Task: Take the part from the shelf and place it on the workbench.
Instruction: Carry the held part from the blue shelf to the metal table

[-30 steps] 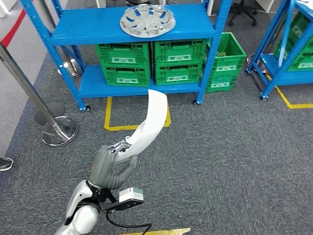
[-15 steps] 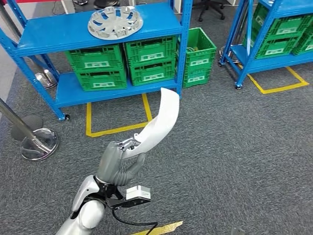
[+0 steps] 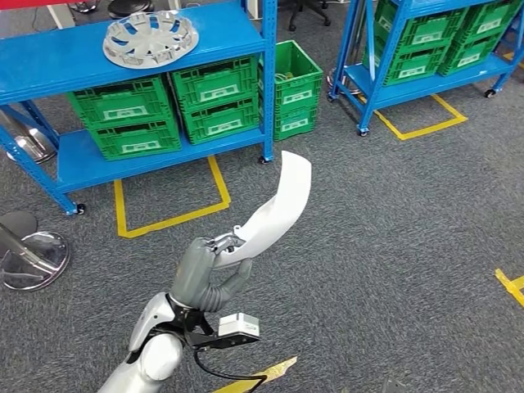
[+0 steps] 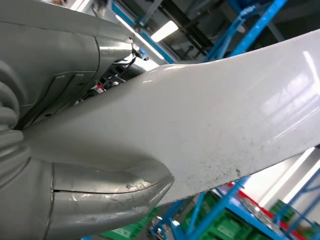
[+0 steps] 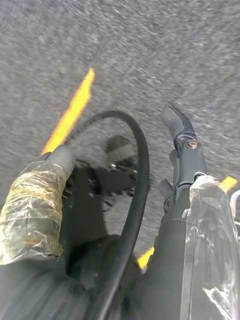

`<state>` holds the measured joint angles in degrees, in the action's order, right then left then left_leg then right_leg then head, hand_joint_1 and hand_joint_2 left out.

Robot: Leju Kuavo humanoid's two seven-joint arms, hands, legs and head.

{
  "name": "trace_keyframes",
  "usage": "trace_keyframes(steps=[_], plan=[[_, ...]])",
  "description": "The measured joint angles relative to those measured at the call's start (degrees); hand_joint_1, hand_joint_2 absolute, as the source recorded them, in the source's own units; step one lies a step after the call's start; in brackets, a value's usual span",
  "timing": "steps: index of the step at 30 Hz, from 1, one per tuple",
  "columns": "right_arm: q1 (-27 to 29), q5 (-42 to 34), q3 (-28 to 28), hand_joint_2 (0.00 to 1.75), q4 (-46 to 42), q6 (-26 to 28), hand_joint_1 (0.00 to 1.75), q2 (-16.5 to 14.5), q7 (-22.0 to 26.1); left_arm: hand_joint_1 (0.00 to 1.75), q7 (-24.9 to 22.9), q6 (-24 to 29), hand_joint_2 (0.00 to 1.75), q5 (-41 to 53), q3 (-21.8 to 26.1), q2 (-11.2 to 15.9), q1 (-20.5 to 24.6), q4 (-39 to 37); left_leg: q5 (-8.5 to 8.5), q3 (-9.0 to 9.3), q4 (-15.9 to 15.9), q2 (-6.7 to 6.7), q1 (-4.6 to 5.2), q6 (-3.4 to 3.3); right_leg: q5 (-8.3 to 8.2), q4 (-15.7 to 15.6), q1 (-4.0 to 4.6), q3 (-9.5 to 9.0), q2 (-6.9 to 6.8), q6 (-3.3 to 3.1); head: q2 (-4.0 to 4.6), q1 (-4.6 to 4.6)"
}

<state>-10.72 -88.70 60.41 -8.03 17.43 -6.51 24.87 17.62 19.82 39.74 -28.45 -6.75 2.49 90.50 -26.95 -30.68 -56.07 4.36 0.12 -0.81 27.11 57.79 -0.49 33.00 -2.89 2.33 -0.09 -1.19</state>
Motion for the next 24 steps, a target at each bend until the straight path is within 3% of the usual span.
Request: trace_keyframes(steps=[1,3,5,7,9,10,11,12,14,16,18,19,21,23,24], plan=[[-0.08,0.01,0.0,1.75,-0.07,0.02,0.0,-0.01,-0.11,1.75,0.3,-0.04,1.75,-0.54,-0.03,0.0,0.08,-0.05,-0.05,-0.04,-0.14,0.37,0.16,0.26,0.06,-0.83,0.14,-0.46,-0.12,-0.46,0.0,-0.02],[-0.11,0.03,0.0,1.75,-0.19,0.1,0.0,-0.01,-0.33,1.75,0.84,-0.39,1.75,-1.81,-0.09,-0.01,0.28,-0.14,-0.17,-0.06,-0.29,0.94,0.21,0.8,-0.16,-0.74,0.18,-0.32,0.92,-1.37,0.0,-0.04],[-0.17,0.06,-0.03,1.75,-0.32,0.26,0.0,-0.07,-0.46,1.75,1.04,-1.0,1.75,-2.58,-0.12,0.02,0.58,-0.16,-1.66,-0.55,-1.79,-0.5,-0.03,1.49,-0.45,-0.84,-0.03,-0.17,1.85,-2.07,0.0,-0.12],[-0.33,0.08,-0.15,1.75,-0.46,0.4,0.0,-0.15,-0.54,1.75,0.68,-1.77,1.75,-2.74,-0.12,0.14,0.77,-0.22,-5.2,-2.87,-7.43,-2.86,-0.3,1.94,-0.66,-0.91,-0.16,-0.03,2.82,-2.59,0.0,-0.25],[-0.33,0.09,-0.34,1.75,-0.55,0.46,0.0,-0.18,-0.63,1.75,-0.14,-2.47,1.75,-2.61,-0.13,0.36,0.77,-0.48,-8.28,-6.18,-14.9,-3.7,-0.38,2.03,-0.76,-0.89,-0.08,0.1,3.97,-2.83,0.0,-0.26],[-0.29,0.1,-0.43,1.75,-0.56,0.49,0.0,-0.18,-0.67,1.75,-0.49,-2.69,1.75,-2.54,-0.14,0.45,0.77,-0.65,-8.53,-7.12,-16.91,-3.82,-0.37,1.97,-0.79,-0.86,-0.04,0.13,4.6,-2.86,0.0,-0.27],[-0.26,0.11,-0.49,1.75,-0.57,0.54,0.0,-0.18,-0.69,1.75,-0.62,-2.78,1.75,-2.5,-0.15,0.49,0.77,-0.8,-7.45,-6.95,-16.46,-3.92,-0.37,1.83,-0.82,-0.82,-0.01,0.13,5.26,-2.87,0.0,-0.26],[-0.25,0.13,-0.58,1.75,-0.58,0.58,0.0,-0.18,-0.69,1.75,-0.67,-2.81,1.75,-2.49,-0.17,0.51,0.8,-0.9,-5.48,-5.83,-13.98,-4.2,-0.37,1.59,-0.84,-0.75,0.0,0.1,5.93,-2.85,0.0,-0.27],[-0.29,0.17,-0.83,1.75,-0.72,0.65,0.0,-0.25,-0.49,1.75,-0.69,-2.82,1.75,-2.48,-0.2,0.51,0.89,-1.0,-1.37,-2.47,-6.44,-6.2,-0.4,0.9,-0.91,-0.58,0.01,0.17,7.17,-2.68,0.0,-0.22],[-0.35,0.22,-1.13,1.75,-0.86,0.67,0.0,-0.34,-0.08,1.75,-0.7,-2.87,1.75,-2.49,-0.3,0.5,1.04,-1.03,-0.16,-0.61,-1.96,-7.85,-0.39,0.4,-1.13,-0.39,-0.08,0.71,8.14,-2.17,0.0,-0.29],[-0.26,0.28,-1.33,1.75,-0.9,0.66,0.0,-0.36,0.35,1.75,-0.69,-2.95,1.75,-2.53,-0.5,0.46,1.16,-1.05,-0.44,-0.48,-1.06,-7.48,-0.4,0.17,-1.51,-0.45,-0.18,1.36,8.95,-1.38,0.0,-0.41],[-0.18,0.31,-1.4,1.75,-0.92,0.66,0.0,-0.36,0.52,1.75,-0.68,-2.98,1.75,-2.56,-0.6,0.43,1.2,-1.07,-0.33,-0.45,-0.71,-6.96,-0.51,0.0,-1.45,-0.36,-0.19,1.69,8.72,-1.04,0.0,-0.41],[-0.24,0.34,-1.48,1.75,-0.93,0.67,0.0,-0.36,0.78,1.75,-0.66,-2.99,1.75,-2.59,-0.74,0.39,1.23,-1.09,0.1,-0.32,-0.1,-5.79,-0.76,-0.35,0.28,2.17,-0.09,3.19,6.57,-0.47,0.0,-0.09],[-0.41,0.38,-1.61,1.75,-0.94,0.67,0.0,-0.36,0.95,1.75,-0.64,-2.99,1.75,-2.59,-0.83,0.4,1.16,-1.13,0.2,-0.37,-0.01,-4.45,-0.7,-0.52,4.0,9.4,-0.14,6.65,3.98,-0.01,0.0,0.23],[-0.43,0.42,-1.7,1.75,-0.94,0.67,0.0,-0.36,1.0,1.75,-0.64,-2.99,1.75,-2.59,-0.84,0.44,1.11,-1.15,0.19,-0.43,-0.04,-3.73,-0.66,-0.53,5.51,13.23,-0.19,8.4,3.46,0.21,0.0,0.25]])
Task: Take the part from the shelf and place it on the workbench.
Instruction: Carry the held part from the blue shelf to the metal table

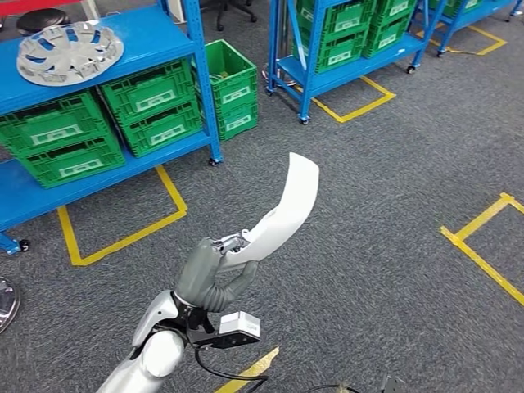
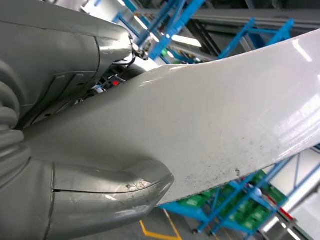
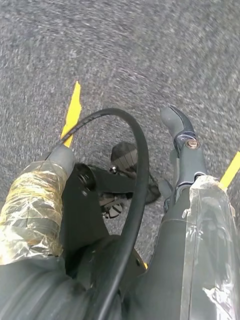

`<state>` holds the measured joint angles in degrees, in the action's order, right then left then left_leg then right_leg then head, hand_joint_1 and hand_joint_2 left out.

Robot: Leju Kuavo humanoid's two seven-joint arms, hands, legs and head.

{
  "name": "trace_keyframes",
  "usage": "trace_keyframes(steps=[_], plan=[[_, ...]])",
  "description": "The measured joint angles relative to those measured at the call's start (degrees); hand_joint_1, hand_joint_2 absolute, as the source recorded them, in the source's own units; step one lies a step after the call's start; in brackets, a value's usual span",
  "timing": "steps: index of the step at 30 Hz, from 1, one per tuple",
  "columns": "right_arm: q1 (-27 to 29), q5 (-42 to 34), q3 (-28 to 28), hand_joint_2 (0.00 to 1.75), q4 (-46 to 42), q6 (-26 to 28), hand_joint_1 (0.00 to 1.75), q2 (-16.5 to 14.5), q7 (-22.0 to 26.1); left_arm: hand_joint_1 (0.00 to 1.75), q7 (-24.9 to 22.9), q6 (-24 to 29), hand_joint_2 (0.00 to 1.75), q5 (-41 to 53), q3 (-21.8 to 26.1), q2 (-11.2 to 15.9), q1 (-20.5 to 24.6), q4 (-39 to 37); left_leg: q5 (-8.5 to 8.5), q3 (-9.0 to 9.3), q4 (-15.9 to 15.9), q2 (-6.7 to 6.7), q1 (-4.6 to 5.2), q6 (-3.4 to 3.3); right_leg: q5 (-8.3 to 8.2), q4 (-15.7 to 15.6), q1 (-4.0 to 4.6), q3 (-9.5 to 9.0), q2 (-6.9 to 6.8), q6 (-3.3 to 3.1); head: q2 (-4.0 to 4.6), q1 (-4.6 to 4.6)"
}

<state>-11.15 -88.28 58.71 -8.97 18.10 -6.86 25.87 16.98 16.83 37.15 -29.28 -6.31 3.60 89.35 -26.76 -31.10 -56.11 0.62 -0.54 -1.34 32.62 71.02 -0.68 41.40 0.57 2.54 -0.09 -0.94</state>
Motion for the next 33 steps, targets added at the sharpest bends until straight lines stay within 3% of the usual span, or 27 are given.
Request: trace_keyframes(steps=[1,2,3,5,7,10,12,14,15,16,17,19,21,23,25,27,29,31,32,33], plan=[[0.05,0.04,-0.08,1.75,0.0,0.0,0.0,0.0,0.02,1.75,0.0,0.0,1.75,0.0,0.0,0.03,-0.04,-0.03,-0.01,-0.03,-0.02,0.67,0.03,-0.01,0.62,2.41,-0.03,1.06,-0.23,0.15,0.0,-0.01],[0.12,0.08,-0.14,1.75,0.01,0.01,0.0,0.0,0.03,1.75,0.0,0.01,1.75,0.0,0.01,0.04,-0.04,-0.04,-0.03,-0.05,-0.05,1.31,0.03,0.0,0.11,2.52,-0.05,0.95,-0.4,0.25,0.0,0.0],[0.16,0.14,-0.19,1.75,0.01,0.03,0.0,0.0,0.03,1.75,0.01,0.04,1.75,0.01,0.01,0.04,-0.04,-0.05,-0.07,-0.02,-0.08,1.85,0.03,0.06,-1.39,0.12,-0.06,-0.47,-0.69,0.28,0.0,0.0],[0.03,0.26,-0.36,1.75,-0.02,0.15,0.0,0.0,0.0,1.75,0.08,0.2,1.75,0.03,0.03,0.02,-0.02,-0.06,-0.3,0.07,-0.26,2.82,0.19,0.41,-4.63,-8.16,0.12,-5.29,-2.52,0.16,0.0,0.03],[-0.21,0.41,-0.55,1.75,-0.07,0.32,0.0,0.0,-0.07,1.75,0.17,0.42,1.75,0.08,0.07,0.01,0.0,-0.06,-0.54,0.05,-0.57,3.57,0.55,0.93,-5.71,-13.13,0.37,-8.13,-3.82,-0.53,0.0,0.04],[-0.16,0.75,-0.72,1.75,-0.11,0.55,0.0,0.0,-0.22,1.75,0.2,0.61,1.75,0.12,0.08,-0.01,0.04,-0.06,-0.89,0.12,-0.84,4.39,0.66,1.62,-5.68,-13.53,0.42,-8.07,-2.71,-1.83,0.0,0.03],[-0.14,0.99,-0.92,1.75,-0.12,0.62,0.0,0.0,-0.3,1.75,0.22,0.71,1.75,0.13,0.1,-0.01,0.06,-0.06,-2.92,-0.65,-3.16,2.82,0.45,2.18,-5.94,-13.65,0.21,-8.03,-1.74,-2.53,0.0,-0.05],[-0.2,1.15,-1.1,1.75,-0.14,0.65,0.0,0.0,-0.32,1.75,0.24,0.79,1.75,0.14,0.1,0.08,-0.02,-0.08,-6.9,-3.54,-10.1,0.63,0.31,2.48,-6.11,-13.68,0.15,-7.94,-0.65,-2.94,0.0,-0.16],[-0.19,1.17,-1.13,1.75,-0.14,0.65,0.0,0.0,-0.32,1.75,0.24,0.81,1.75,0.14,0.09,0.15,-0.1,-0.1,-8.59,-5.32,-14.1,0.16,0.3,2.49,-6.16,-13.67,0.2,-7.88,-0.04,-3.04,0.0,-0.16],[-0.13,1.18,-1.14,1.75,-0.15,0.64,0.0,0.0,-0.32,1.75,0.24,0.82,1.75,0.14,0.09,0.24,-0.18,-0.14,-9.32,-6.61,-16.89,-0.04,0.3,2.43,-6.2,-13.66,0.26,-7.85,0.6,-3.09,0.0,-0.16],[-0.07,1.18,-1.15,1.75,-0.15,0.64,0.0,0.0,-0.33,1.75,0.24,0.83,1.75,0.14,0.08,0.31,-0.24,-0.16,-8.89,-7.05,-17.69,-0.13,0.31,2.29,-6.23,-13.63,0.32,-7.83,1.26,-3.12,0.0,-0.16],[0.0,1.19,-1.17,1.75,-0.16,0.62,0.0,-0.01,-0.33,1.75,0.24,0.84,1.75,0.14,0.08,0.39,-0.27,-0.19,-5.03,-4.95,-12.77,-0.79,0.33,1.71,-6.27,-13.55,0.44,-7.9,2.57,-3.13,0.0,-0.17],[-0.02,1.25,-1.2,1.75,-0.29,0.56,0.0,-0.1,-0.33,1.75,0.25,0.95,1.75,0.14,0.1,0.44,-0.27,-0.19,-1.44,-1.69,-5.37,-3.0,0.33,0.84,-6.34,-13.41,0.51,-7.79,3.74,-2.96,0.0,-0.11],[-0.01,1.3,-1.22,1.75,-0.4,0.49,0.0,-0.2,-0.36,1.75,0.27,1.09,1.75,0.16,0.13,0.46,-0.29,-0.19,-0.8,-0.35,-1.9,-4.33,0.4,0.39,-6.59,-13.31,0.41,-7.24,4.62,-2.45,0.0,-0.12],[0.14,1.33,-1.23,1.75,-0.41,0.46,0.0,-0.19,-0.43,1.75,0.29,1.15,1.75,0.19,0.15,0.42,-0.29,-0.19,-0.78,-0.25,-1.05,-3.58,0.34,0.31,-6.85,-13.35,0.24,-6.67,5.22,-1.75,0.0,-0.18],[0.23,1.35,-1.23,1.75,-0.41,0.45,0.0,-0.18,-0.49,1.75,0.32,1.18,1.75,0.22,0.22,0.34,-0.29,-0.17,-0.32,-0.08,-0.39,-2.47,0.12,0.03,-5.71,-11.76,0.31,-5.57,3.65,-1.14,0.0,0.04],[0.11,1.35,-1.25,1.75,-0.42,0.45,0.0,-0.17,-0.5,1.75,0.33,1.2,1.75,0.25,0.32,0.33,-0.38,-0.17,-0.16,0.01,-0.11,-1.16,0.08,-0.21,-2.3,-5.56,0.3,-2.55,0.95,-0.54,0.0,0.37],[0.12,1.35,-1.25,1.75,-0.43,0.44,0.0,-0.17,-0.51,1.75,0.33,1.2,1.75,0.25,0.39,0.38,-0.54,-0.18,-0.2,-0.06,-0.16,0.18,0.15,-0.29,0.5,1.64,0.03,0.8,-0.06,0.06,0.0,0.51],[0.19,1.35,-1.25,1.75,-0.42,0.45,0.0,-0.17,-0.52,1.75,0.33,1.2,1.75,0.25,0.4,0.4,-0.59,-0.19,-0.23,-0.08,-0.18,0.8,0.16,-0.27,0.52,2.9,-0.1,1.36,-0.22,0.27,0.0,0.51],[0.25,1.37,-1.25,1.75,-0.42,0.45,0.0,-0.17,-0.55,1.75,0.33,1.2,1.75,0.25,0.42,0.39,-0.61,-0.19,-0.28,-0.07,-0.2,1.37,0.16,-0.2,-0.52,1.83,-0.22,0.73,-0.43,0.41,0.0,0.52]])
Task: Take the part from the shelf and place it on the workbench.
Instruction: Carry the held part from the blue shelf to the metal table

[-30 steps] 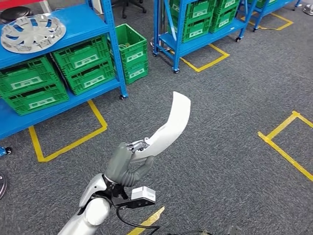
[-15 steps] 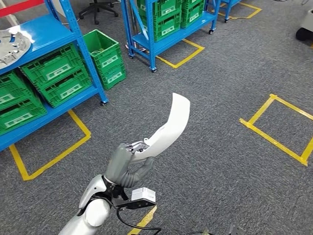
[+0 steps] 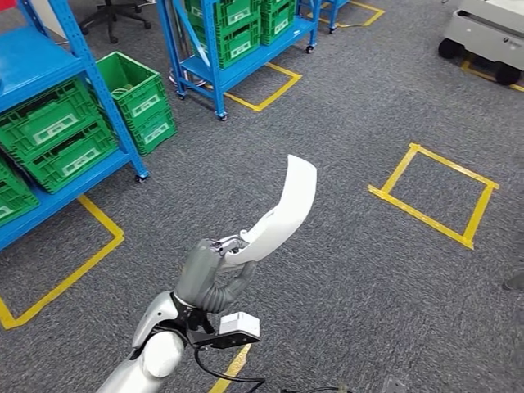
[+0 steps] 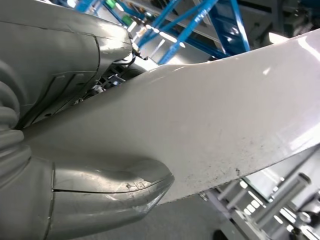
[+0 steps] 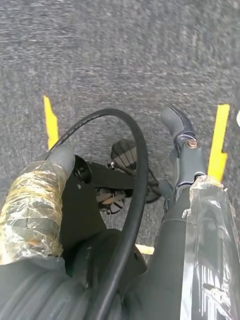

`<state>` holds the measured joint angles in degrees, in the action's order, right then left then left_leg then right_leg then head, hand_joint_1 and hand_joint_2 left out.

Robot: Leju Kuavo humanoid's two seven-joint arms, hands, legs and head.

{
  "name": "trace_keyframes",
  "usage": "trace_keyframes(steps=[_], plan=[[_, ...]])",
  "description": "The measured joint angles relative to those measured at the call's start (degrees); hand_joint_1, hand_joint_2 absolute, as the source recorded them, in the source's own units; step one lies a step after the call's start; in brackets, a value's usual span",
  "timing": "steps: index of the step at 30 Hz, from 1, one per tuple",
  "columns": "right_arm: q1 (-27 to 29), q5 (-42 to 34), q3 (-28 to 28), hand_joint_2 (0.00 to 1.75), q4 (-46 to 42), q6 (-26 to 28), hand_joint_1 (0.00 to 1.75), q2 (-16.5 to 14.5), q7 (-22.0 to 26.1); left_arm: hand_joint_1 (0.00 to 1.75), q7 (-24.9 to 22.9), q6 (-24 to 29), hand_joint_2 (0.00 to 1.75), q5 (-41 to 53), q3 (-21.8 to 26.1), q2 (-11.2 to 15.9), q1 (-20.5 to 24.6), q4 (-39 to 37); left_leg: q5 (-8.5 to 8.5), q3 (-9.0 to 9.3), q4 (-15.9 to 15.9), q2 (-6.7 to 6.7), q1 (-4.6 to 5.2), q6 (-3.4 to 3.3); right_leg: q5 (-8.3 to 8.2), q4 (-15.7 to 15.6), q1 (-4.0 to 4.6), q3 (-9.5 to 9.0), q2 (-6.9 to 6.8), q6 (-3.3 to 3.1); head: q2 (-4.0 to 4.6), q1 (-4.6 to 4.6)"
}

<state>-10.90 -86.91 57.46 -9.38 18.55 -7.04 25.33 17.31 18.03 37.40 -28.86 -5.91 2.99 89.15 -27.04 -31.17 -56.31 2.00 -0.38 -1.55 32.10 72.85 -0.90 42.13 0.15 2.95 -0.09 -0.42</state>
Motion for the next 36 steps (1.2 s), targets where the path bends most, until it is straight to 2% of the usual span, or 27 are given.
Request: trace_keyframes(steps=[1,2,3,4,5,7,9,10,12,13,14,15,16,18,19,20,22,23,25,27,28,29,30,31,33,34,36], plan=[[0.01,0.04,0.0,1.75,0.0,0.01,0.0,0.0,-0.02,1.75,0.01,0.0,1.75,-0.02,0.02,-0.01,-0.01,0.0,-0.1,0.07,-0.04,0.5,-0.01,0.15,-1.82,-3.36,-0.1,-1.85,-0.47,0.08,0.0,0.01],[-0.05,0.13,0.0,1.75,-0.01,0.01,0.0,0.0,-0.05,1.75,0.05,0.0,1.75,-0.08,0.04,-0.02,0.0,0.01,-0.24,0.17,-0.1,0.98,0.02,0.37,-3.4,-7.62,-0.12,-4.16,-1.55,0.11,0.0,0.01],[-0.17,0.26,0.0,1.75,-0.03,0.02,0.0,-0.01,-0.09,1.75,0.14,0.01,1.75,-0.15,0.1,-0.01,0.0,0.01,-0.43,0.21,-0.26,1.4,0.19,0.67,-4.57,-11.43,-0.05,-6.33,-2.58,-0.07,0.0,0.04],[-0.28,0.4,0.0,1.75,-0.05,0.05,0.0,-0.02,-0.14,1.75,0.25,0.02,1.75,-0.24,0.19,-0.01,-0.02,0.02,-0.59,0.25,-0.41,1.76,0.38,0.95,-5.14,-13.96,0.07,-7.78,-3.31,-0.42,0.0,0.02],[-0.36,0.56,0.0,1.75,-0.07,0.09,0.0,-0.03,-0.21,1.75,0.38,0.04,1.75,-0.3,0.27,0.0,-0.05,0.02,-0.7,0.26,-0.52,2.13,0.57,1.18,-5.08,-14.94,0.2,-8.34,-3.67,-0.83,0.0,0.01],[-0.36,0.8,0.0,1.75,-0.08,0.2,0.0,-0.04,-0.34,1.75,0.6,0.06,1.75,-0.37,0.42,0.0,-0.11,0.03,-0.9,0.38,-0.59,2.82,0.67,1.61,-5.12,-14.95,0.31,-8.33,-2.68,-1.76,0.0,-0.03],[-0.36,0.93,-0.01,1.75,-0.08,0.33,0.0,-0.04,-0.38,1.75,0.77,0.08,1.75,-0.4,0.52,0.01,-0.12,0.06,-2.35,0.07,-1.94,1.7,0.4,2.21,-5.28,-15.08,0.2,-8.33,-1.69,-2.49,0.0,-0.11],[-0.42,0.95,-0.01,1.75,-0.09,0.39,0.0,-0.05,-0.41,1.75,0.83,0.09,1.75,-0.41,0.57,0.03,-0.15,0.08,-3.89,-0.75,-4.11,0.64,0.28,2.46,-5.39,-15.17,0.12,-8.36,-1.19,-2.83,0.0,-0.17],[-0.53,0.97,-0.02,1.75,-0.1,0.42,0.0,-0.06,-0.46,1.75,0.87,0.11,1.75,-0.43,0.7,0.09,-0.4,0.08,-7.75,-3.97,-11.56,-1.1,0.17,2.57,-5.47,-15.18,0.17,-8.33,-0.08,-3.19,0.0,-0.24],[-0.52,0.97,-0.02,1.75,-0.1,0.42,0.0,-0.07,-0.5,1.75,0.87,0.11,1.75,-0.43,0.77,0.13,-0.57,0.08,-9.0,-5.64,-15.08,-1.36,0.17,2.53,-5.49,-15.18,0.24,-8.32,0.57,-3.24,0.0,-0.22],[-0.48,0.98,-0.02,1.75,-0.1,0.41,0.0,-0.07,-0.52,1.75,0.87,0.11,1.75,-0.44,0.82,0.16,-0.72,0.07,-9.23,-6.7,-17.13,-1.48,0.17,2.44,-5.5,-15.16,0.3,-8.33,1.23,-3.27,0.0,-0.22],[-0.45,0.99,-0.02,1.75,-0.1,0.41,0.0,-0.07,-0.55,1.75,0.87,0.11,1.75,-0.45,0.85,0.19,-0.81,0.07,-8.23,-6.79,-16.98,-1.57,0.18,2.27,-5.51,-15.15,0.35,-8.36,1.91,-3.28,0.0,-0.22],[-0.44,1.01,-0.02,1.75,-0.1,0.42,0.0,-0.07,-0.56,1.75,0.88,0.12,1.75,-0.47,0.86,0.18,-0.85,0.08,-6.26,-5.88,-14.66,-1.8,0.18,2.05,-5.53,-15.12,0.38,-8.43,2.58,-3.27,0.0,-0.22],[-0.48,1.11,-0.05,1.75,-0.15,0.48,0.0,-0.09,-0.56,1.75,0.97,0.16,1.75,-0.56,0.9,0.14,-0.85,0.09,-1.93,-2.75,-7.28,-3.56,0.15,1.43,-5.54,-14.99,0.46,-8.48,3.79,-3.16,0.0,-0.21],[-0.53,1.19,-0.09,1.75,-0.18,0.53,0.0,-0.11,-0.55,1.75,1.07,0.2,1.75,-0.64,0.92,0.11,-0.84,0.09,-0.85,-1.45,-4.25,-4.49,0.12,1.22,-5.59,-14.89,0.49,-8.32,4.33,-3.0,0.0,-0.22],[-0.54,1.27,-0.14,1.75,-0.22,0.6,0.0,-0.14,-0.55,1.75,1.19,0.24,1.75,-0.72,0.95,0.09,-0.85,0.09,-0.49,-0.76,-2.46,-5.2,0.1,1.11,-5.69,-14.8,0.47,-8.05,4.78,-2.75,0.0,-0.2],[-0.44,1.37,-0.24,1.75,-0.25,0.71,0.0,-0.15,-0.56,1.75,1.4,0.29,1.75,-0.81,0.99,0.02,-0.85,0.09,-0.77,-0.53,-1.44,-5.03,0.1,1.01,-6.02,-14.86,0.34,-7.51,5.58,-2.07,0.0,-0.2],[-0.33,1.39,-0.26,1.75,-0.26,0.75,0.0,-0.14,-0.56,1.75,1.46,0.31,1.75,-0.82,1.04,-0.04,-0.83,0.1,-0.63,-0.54,-1.24,-4.55,0.03,0.84,-5.95,-14.74,0.3,-7.21,5.35,-1.78,0.0,-0.17],[-0.31,1.43,-0.28,1.75,-0.27,0.81,0.0,-0.13,-0.55,1.75,1.56,0.36,1.75,-0.84,1.16,-0.22,-0.78,0.17,-0.28,-0.41,-0.74,-3.45,-0.15,0.34,-4.24,-12.21,0.37,-5.75,3.27,-1.24,0.0,0.09],[-0.45,1.51,-0.3,1.75,-0.31,0.84,0.0,-0.13,-0.56,1.75,1.64,0.38,1.75,-0.85,1.26,-0.34,-0.87,0.24,-0.21,-0.41,-0.63,-2.22,-0.08,0.08,-0.66,-5.26,0.31,-2.4,0.87,-0.75,0.0,0.34],[-0.48,1.54,-0.3,1.75,-0.32,0.85,0.0,-0.13,-0.56,1.75,1.66,0.38,1.75,-0.85,1.31,-0.36,-0.95,0.24,-0.23,-0.43,-0.63,-1.58,-0.03,0.05,0.8,-1.53,0.24,-0.68,0.46,-0.53,0.0,0.35],[-0.44,1.56,-0.31,1.75,-0.32,0.86,0.0,-0.13,-0.56,1.75,1.68,0.38,1.75,-0.85,1.34,-0.35,-1.03,0.24,-0.25,-0.45,-0.64,-0.94,0.01,0.04,1.4,0.88,0.2,0.42,0.28,-0.37,0.0,0.33],[-0.37,1.57,-0.31,1.75,-0.32,0.87,0.0,-0.13,-0.56,1.75,1.69,0.39,1.75,-0.86,1.37,-0.36,-1.07,0.24,-0.27,-0.44,-0.64,-0.35,0.02,0.05,0.9,1.06,0.19,0.41,0.14,-0.28,0.0,0.36],[-0.31,1.57,-0.32,1.75,-0.32,0.87,0.0,-0.13,-0.56,1.75,1.7,0.39,1.75,-0.86,1.38,-0.37,-1.08,0.24,-0.32,-0.4,-0.65,0.19,0.02,0.1,-0.57,-1.14,0.19,-0.83,-0.13,-0.27,0.0,0.36],[-0.36,1.6,-0.34,1.75,-0.33,0.88,0.0,-0.14,-0.56,1.75,1.74,0.41,1.75,-0.91,1.43,-0.39,-1.07,0.24,-0.51,-0.23,-0.68,1.09,0.15,0.39,-3.86,-9.16,0.37,-5.28,-1.84,-0.41,0.0,0.38],[-0.47,1.62,-0.36,1.75,-0.34,0.88,0.0,-0.14,-0.56,1.75,1.78,0.45,1.75,-0.96,1.47,-0.4,-1.06,0.24,-0.63,-0.2,-0.77,1.48,0.32,0.62,-4.76,-12.46,0.5,-7.13,-2.66,-0.7,0.0,0.34],[-0.64,1.69,-0.4,1.75,-0.41,0.89,0.0,-0.15,-0.55,1.75,1.87,0.53,1.75,-1.04,1.54,-0.4,-1.06,0.24,-0.77,-0.19,-0.91,2.26,0.68,1.04,-4.89,-15.02,0.81,-8.5,-3.27,-1.36,0.0,0.27]])
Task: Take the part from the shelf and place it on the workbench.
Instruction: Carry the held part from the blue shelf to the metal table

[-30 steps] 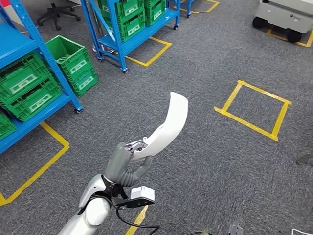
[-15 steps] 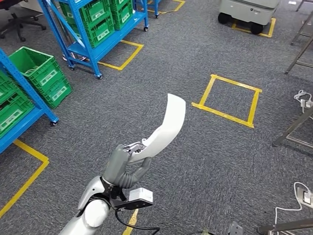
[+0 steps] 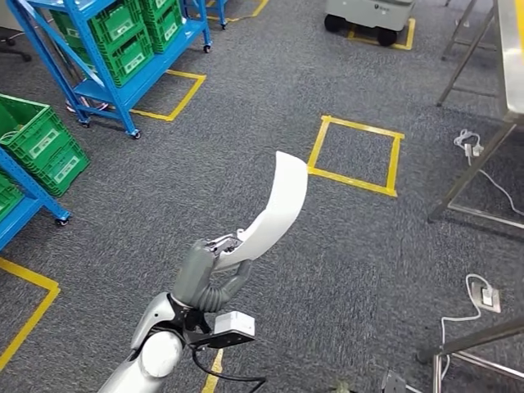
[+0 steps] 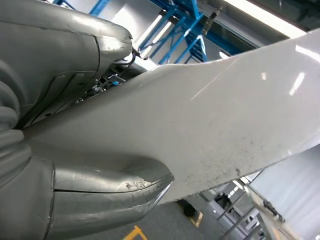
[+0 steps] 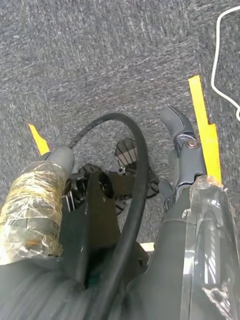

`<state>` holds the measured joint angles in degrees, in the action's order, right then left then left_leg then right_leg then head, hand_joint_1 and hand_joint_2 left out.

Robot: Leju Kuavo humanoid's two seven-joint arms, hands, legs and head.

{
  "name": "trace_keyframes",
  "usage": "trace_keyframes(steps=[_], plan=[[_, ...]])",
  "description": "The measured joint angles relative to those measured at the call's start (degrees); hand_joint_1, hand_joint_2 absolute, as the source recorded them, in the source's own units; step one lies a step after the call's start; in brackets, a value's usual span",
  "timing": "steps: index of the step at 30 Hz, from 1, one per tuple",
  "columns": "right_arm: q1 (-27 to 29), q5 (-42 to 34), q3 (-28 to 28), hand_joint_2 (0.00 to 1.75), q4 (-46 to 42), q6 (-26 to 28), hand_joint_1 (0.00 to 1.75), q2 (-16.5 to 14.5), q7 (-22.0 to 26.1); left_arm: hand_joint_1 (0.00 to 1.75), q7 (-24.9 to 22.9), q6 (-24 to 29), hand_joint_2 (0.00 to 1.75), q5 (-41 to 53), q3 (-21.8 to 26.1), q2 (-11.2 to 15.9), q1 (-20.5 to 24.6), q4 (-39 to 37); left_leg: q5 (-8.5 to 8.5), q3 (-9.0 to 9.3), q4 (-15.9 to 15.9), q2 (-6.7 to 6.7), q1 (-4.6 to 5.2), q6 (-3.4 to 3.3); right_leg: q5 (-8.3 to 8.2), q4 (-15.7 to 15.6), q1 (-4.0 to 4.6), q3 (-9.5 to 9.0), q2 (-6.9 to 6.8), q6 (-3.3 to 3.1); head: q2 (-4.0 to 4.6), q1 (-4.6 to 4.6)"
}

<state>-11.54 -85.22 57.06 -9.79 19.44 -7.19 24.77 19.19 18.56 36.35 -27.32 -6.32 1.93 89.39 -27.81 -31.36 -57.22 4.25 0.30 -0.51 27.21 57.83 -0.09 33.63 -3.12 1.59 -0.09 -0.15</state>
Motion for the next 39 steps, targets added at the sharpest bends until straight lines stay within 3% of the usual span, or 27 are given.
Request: trace_keyframes(steps=[2,4,6,7,8,9,10,11,13,15,17,19,21,23,24,25,27,29,31,33,35,37,38,39], plan=[[0.02,0.04,-0.1,1.75,-0.05,0.02,0.0,0.01,-0.01,1.75,0.05,0.06,1.75,-0.07,0.05,-0.03,0.03,0.01,-0.35,0.05,-0.21,0.54,-0.06,0.4,-0.22,-0.11,-0.05,0.12,1.08,-0.78,0.0,-0.03],[0.02,0.04,-0.26,1.75,-0.06,0.05,0.0,0.02,-0.01,1.75,0.05,0.09,1.75,-0.16,0.11,-0.05,0.06,0.02,-2.2,-0.61,-2.37,-1.03,-0.28,0.9,-0.44,-0.22,-0.23,0.13,2.05,-1.5,0.0,-0.14],[-0.05,0.05,-0.37,1.75,-0.07,0.07,0.0,0.01,-0.01,1.75,0.07,0.12,1.75,-0.22,0.21,-0.01,-0.04,0.02,-5.99,-3.42,-9.13,-3.23,-0.39,1.22,-0.55,-0.25,-0.32,0.12,3.1,-1.95,0.0,-0.3],[-0.06,0.06,-0.39,1.75,-0.07,0.07,0.0,0.01,-0.01,1.75,0.07,0.13,1.75,-0.25,0.27,0.03,-0.12,0.02,-7.71,-5.24,-13.17,-3.64,-0.39,1.26,-0.57,-0.24,-0.29,0.13,3.68,-2.04,0.0,-0.31],[-0.03,0.07,-0.41,1.75,-0.07,0.07,0.0,0.01,-0.01,1.75,0.07,0.13,1.75,-0.27,0.32,0.06,-0.22,0.02,-8.58,-6.67,-16.18,-3.76,-0.39,1.24,-0.58,-0.22,-0.27,0.14,4.3,-2.07,0.0,-0.31],[0.0,0.09,-0.42,1.75,-0.07,0.08,0.0,0.02,-0.01,1.75,0.08,0.13,1.75,-0.28,0.35,0.09,-0.29,0.02,-8.24,-7.26,-17.2,-3.8,-0.39,1.17,-0.58,-0.2,-0.25,0.13,4.93,-2.08,0.0,-0.31],[0.02,0.12,-0.43,1.75,-0.06,0.11,0.0,0.01,-0.01,1.75,0.09,0.13,1.75,-0.29,0.37,0.1,-0.33,0.02,-6.82,-6.88,-16.06,-3.89,-0.41,1.04,-0.59,-0.16,-0.25,0.09,5.57,-2.07,0.0,-0.31],[0.02,0.15,-0.43,1.75,-0.07,0.14,0.0,0.01,-0.01,1.75,0.11,0.13,1.75,-0.29,0.38,0.11,-0.33,0.02,-4.56,-5.56,-12.91,-4.26,-0.44,0.88,-0.6,-0.12,-0.26,0.03,6.22,-2.04,0.0,-0.32],[-0.07,0.21,-0.44,1.75,-0.1,0.17,0.0,-0.02,-0.01,1.75,0.18,0.17,1.75,-0.3,0.4,0.11,-0.3,0.02,-0.8,-2.33,-5.29,-6.27,-0.65,0.57,-0.61,0.08,-0.21,0.11,7.39,-1.83,0.0,-0.29],[-0.12,0.25,-0.46,1.75,-0.13,0.17,0.0,-0.03,-0.02,1.75,0.29,0.25,1.75,-0.3,0.42,0.08,-0.31,0.02,0.05,-0.88,-1.47,-7.69,-0.74,0.4,-0.82,0.26,-0.23,0.69,8.3,-1.28,0.0,-0.27],[0.04,0.27,-0.47,1.75,-0.13,0.17,0.0,-0.03,-0.05,1.75,0.37,0.31,1.75,-0.29,0.45,0.01,-0.31,0.03,0.01,-0.86,-0.9,-7.14,-0.69,0.08,-1.07,0.23,-0.42,1.26,8.97,-0.56,0.0,-0.25],[0.18,0.29,-0.48,1.75,-0.13,0.17,0.0,-0.03,-0.08,1.75,0.43,0.36,1.75,-0.26,0.48,-0.1,-0.28,0.05,0.34,-0.82,-0.5,-6.09,-0.76,-0.54,0.03,1.79,-0.42,2.35,7.52,-0.04,0.0,-0.05],[0.05,0.34,-0.49,1.75,-0.14,0.17,0.0,-0.03,-0.08,1.75,0.49,0.41,1.75,-0.22,0.52,-0.16,-0.32,0.07,0.46,-0.82,-0.32,-4.8,-0.68,-0.98,3.27,7.71,-0.39,5.27,4.82,0.37,0.0,0.22],[-0.01,0.37,-0.51,1.75,-0.15,0.17,0.0,-0.03,-0.11,1.75,0.52,0.43,1.75,-0.22,0.59,-0.13,-0.44,0.08,0.41,-0.88,-0.33,-3.45,-0.5,-1.12,6.24,15.07,-0.51,8.64,3.68,0.72,0.0,0.3],[0.04,0.37,-0.54,1.75,-0.15,0.17,0.0,-0.03,-0.15,1.75,0.53,0.43,1.75,-0.22,0.61,-0.12,-0.49,0.08,0.39,-0.89,-0.34,-2.78,-0.43,-1.14,6.46,16.67,-0.54,9.32,3.51,0.81,0.0,0.29],[0.1,0.37,-0.59,1.75,-0.14,0.17,0.0,-0.03,-0.19,1.75,0.53,0.43,1.75,-0.22,0.62,-0.11,-0.5,0.08,0.37,-0.88,-0.34,-2.17,-0.39,-1.13,5.6,15.92,-0.56,8.81,3.35,0.81,0.0,0.3],[0.09,0.38,-0.7,1.75,-0.14,0.17,0.0,-0.03,-0.23,1.75,0.54,0.43,1.75,-0.22,0.62,-0.13,-0.48,0.08,0.28,-0.76,-0.35,-1.15,-0.33,-1.0,2.2,8.53,-0.46,4.72,2.17,0.57,0.0,0.32],[-0.09,0.39,-0.77,1.75,-0.19,0.16,0.0,-0.04,-0.23,1.75,0.55,0.43,1.75,-0.22,0.63,-0.13,-0.45,0.1,0.1,-0.7,-0.47,-0.34,-0.01,-0.63,0.38,1.73,-0.01,0.79,0.2,0.0,0.0,0.27],[-0.22,0.47,-0.81,1.75,-0.23,0.16,0.0,-0.05,-0.26,1.75,0.55,0.44,1.75,-0.2,0.62,-0.13,-0.44,0.11,0.03,-0.68,-0.57,0.46,0.24,-0.2,0.35,0.17,0.36,-0.06,-0.14,-0.62,0.0,0.18],[-0.22,0.64,-0.83,1.75,-0.25,0.2,0.0,-0.06,-0.38,1.75,0.55,0.45,1.75,-0.16,0.63,-0.13,-0.37,0.12,-0.29,-0.61,-0.78,0.87,0.12,0.35,0.03,-0.02,0.23,0.07,1.03,-1.24,0.0,0.15],[-0.33,0.89,-0.85,1.75,-0.3,0.28,0.0,-0.09,-0.53,1.75,0.56,0.48,1.75,-0.14,0.66,-0.08,-0.31,0.14,-2.45,-1.69,-3.67,-0.89,-0.14,0.97,-0.32,-0.35,-0.03,-0.02,2.13,-1.9,0.0,-0.06],[-0.44,1.14,-0.86,1.75,-0.38,0.36,0.0,-0.14,-0.72,1.75,0.57,0.5,1.75,-0.14,0.68,0.05,-0.44,0.13,-6.23,-4.79,-10.78,-3.13,-0.38,1.36,-0.47,-0.4,-0.1,0.0,3.28,-2.31,0.0,-0.32],[-0.43,1.22,-0.87,1.75,-0.42,0.39,0.0,-0.15,-0.83,1.75,0.57,0.5,1.75,-0.14,0.69,0.13,-0.53,0.12,-7.63,-6.45,-14.37,-3.56,-0.43,1.46,-0.49,-0.38,-0.07,0.03,3.92,-2.4,0.0,-0.36],[-0.41,1.34,-0.87,1.75,-0.45,0.4,0.0,-0.16,-0.97,1.75,0.57,0.5,1.75,-0.14,0.71,0.22,-0.6,0.12,-7.99,-7.48,-16.45,-3.73,-0.45,1.49,-0.51,-0.36,-0.04,0.03,4.55,-2.43,0.0,-0.37]])
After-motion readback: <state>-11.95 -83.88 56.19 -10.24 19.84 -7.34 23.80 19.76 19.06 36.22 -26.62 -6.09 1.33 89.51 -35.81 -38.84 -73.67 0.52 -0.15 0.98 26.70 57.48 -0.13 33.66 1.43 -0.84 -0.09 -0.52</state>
